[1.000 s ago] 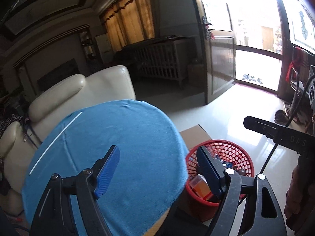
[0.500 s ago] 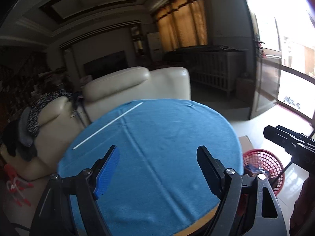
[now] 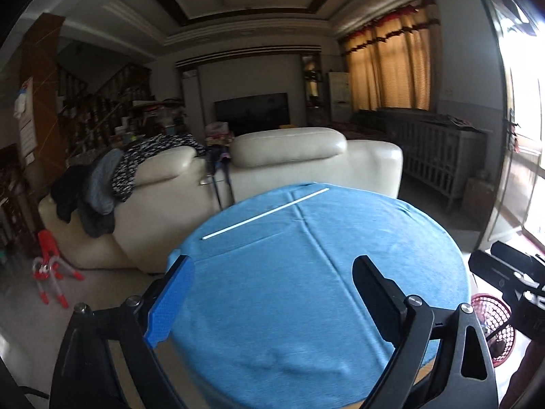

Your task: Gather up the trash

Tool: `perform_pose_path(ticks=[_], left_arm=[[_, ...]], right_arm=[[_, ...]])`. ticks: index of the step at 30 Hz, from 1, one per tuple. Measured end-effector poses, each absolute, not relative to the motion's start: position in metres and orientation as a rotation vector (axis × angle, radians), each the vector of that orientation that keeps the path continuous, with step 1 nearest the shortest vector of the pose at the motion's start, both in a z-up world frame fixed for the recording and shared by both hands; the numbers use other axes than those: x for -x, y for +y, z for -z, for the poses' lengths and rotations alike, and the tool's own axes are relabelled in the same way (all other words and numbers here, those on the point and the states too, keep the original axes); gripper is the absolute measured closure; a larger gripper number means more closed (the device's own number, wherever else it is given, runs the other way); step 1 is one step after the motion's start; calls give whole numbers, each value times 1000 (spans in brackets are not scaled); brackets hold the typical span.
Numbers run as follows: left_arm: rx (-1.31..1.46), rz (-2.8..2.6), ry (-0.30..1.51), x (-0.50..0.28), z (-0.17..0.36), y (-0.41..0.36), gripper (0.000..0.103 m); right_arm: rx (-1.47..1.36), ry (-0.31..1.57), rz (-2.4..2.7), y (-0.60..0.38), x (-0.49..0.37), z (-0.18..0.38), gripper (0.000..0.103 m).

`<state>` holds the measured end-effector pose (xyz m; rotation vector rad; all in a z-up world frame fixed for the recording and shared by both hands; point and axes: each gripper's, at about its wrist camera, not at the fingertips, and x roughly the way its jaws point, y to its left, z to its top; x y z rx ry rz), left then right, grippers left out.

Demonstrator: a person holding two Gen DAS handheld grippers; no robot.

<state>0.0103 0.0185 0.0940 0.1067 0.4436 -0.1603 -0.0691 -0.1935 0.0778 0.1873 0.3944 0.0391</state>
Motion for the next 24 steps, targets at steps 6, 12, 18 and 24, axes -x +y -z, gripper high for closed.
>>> perform_pose_path(ticks=[6, 12, 18, 24], left_arm=[[-82, 118, 443, -8, -93, 51, 9], [-76, 80, 437, -2, -95, 64, 9], [-107, 58, 412, 7, -95, 64, 9], [-108, 58, 406, 14, -96, 65, 9]], right_arm=[[-137, 408, -62, -161, 69, -78, 35], [-88, 408, -75, -144, 75, -76, 35], [-56, 394, -70, -138, 79, -76, 34], [-57, 376, -57, -140, 84, -80, 34]])
